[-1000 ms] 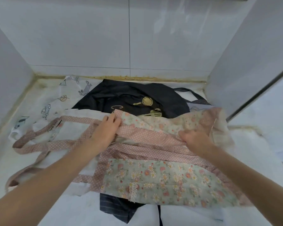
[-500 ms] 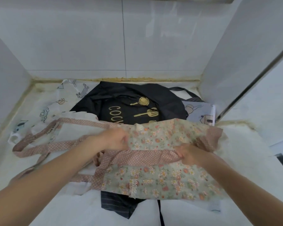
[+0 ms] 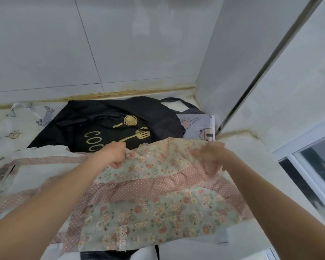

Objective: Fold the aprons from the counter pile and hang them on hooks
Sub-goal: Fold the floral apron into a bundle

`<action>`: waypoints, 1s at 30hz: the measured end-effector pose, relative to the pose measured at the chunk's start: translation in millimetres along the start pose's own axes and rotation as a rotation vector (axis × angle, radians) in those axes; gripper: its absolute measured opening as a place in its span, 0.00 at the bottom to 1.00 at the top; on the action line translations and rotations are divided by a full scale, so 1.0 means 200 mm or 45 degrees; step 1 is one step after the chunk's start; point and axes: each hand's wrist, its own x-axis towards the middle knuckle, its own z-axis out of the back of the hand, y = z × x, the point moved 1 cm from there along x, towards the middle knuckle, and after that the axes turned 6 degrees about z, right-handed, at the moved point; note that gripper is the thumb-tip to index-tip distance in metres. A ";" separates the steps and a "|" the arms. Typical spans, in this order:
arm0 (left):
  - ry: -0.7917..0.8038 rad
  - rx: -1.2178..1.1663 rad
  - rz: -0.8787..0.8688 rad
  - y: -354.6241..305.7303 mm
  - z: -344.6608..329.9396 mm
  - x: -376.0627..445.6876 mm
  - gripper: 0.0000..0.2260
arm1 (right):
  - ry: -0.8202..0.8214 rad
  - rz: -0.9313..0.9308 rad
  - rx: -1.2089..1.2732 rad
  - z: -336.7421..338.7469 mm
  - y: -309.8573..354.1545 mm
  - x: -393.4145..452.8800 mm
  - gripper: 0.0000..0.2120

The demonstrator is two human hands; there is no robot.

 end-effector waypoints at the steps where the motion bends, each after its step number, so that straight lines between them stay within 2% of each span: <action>1: -0.006 -0.015 0.028 0.00 0.00 0.01 0.11 | -0.005 0.004 0.098 -0.03 0.01 0.01 0.49; 2: -0.007 -0.036 0.050 -0.01 0.00 0.03 0.11 | -0.060 0.039 0.204 -0.04 0.03 0.02 0.47; 5: -0.016 -0.124 0.103 -0.02 0.01 0.05 0.10 | -0.341 0.145 0.598 0.00 0.07 0.06 0.31; 7: -0.060 -0.177 0.121 -0.02 0.00 0.05 0.09 | -0.379 0.171 0.947 0.04 0.07 0.09 0.21; 9: -0.128 -0.180 0.144 0.00 -0.02 0.06 0.07 | -0.429 0.223 1.095 0.08 0.06 0.11 0.12; 11: -0.231 -0.139 0.136 0.02 -0.02 0.07 0.05 | -0.680 0.318 0.893 0.15 0.02 0.09 0.13; 13: -0.341 -0.025 0.128 0.07 -0.01 0.09 0.07 | -1.012 0.357 0.533 0.24 -0.05 0.07 0.14; 14: -0.351 0.036 0.135 0.09 0.00 0.09 0.09 | -1.019 0.350 0.409 0.27 -0.09 0.07 0.13; 15: -0.322 0.056 0.136 0.10 0.00 0.09 0.11 | -0.917 0.305 0.325 0.28 -0.11 0.07 0.11; 17: -0.224 0.006 0.112 0.09 0.01 0.07 0.13 | -0.498 0.184 0.171 0.25 -0.13 0.06 0.07; 19: -0.141 -0.109 0.051 0.04 0.02 0.05 0.13 | -0.053 0.007 0.199 0.18 -0.12 0.00 0.17; 21: -0.077 -0.364 -0.030 -0.04 0.02 0.03 0.14 | 0.256 -0.111 0.500 0.10 -0.11 -0.01 0.24; 23: 0.021 -0.626 -0.063 -0.13 0.01 0.01 0.15 | 0.331 -0.089 0.932 0.05 -0.08 0.00 0.26; 25: 0.087 -0.737 -0.051 -0.20 -0.03 0.01 0.14 | 0.262 -0.024 1.334 0.03 -0.02 0.02 0.21; 26: 0.074 -0.706 -0.059 -0.22 -0.05 0.01 0.15 | 0.258 0.033 1.476 0.03 0.01 0.02 0.19; 28: -0.041 -0.488 -0.097 -0.24 -0.09 0.04 0.20 | 0.384 0.147 1.648 0.03 0.09 0.01 0.19; 30: -0.159 -0.219 -0.154 -0.24 -0.12 0.05 0.20 | 0.392 0.177 1.962 0.05 0.12 0.04 0.28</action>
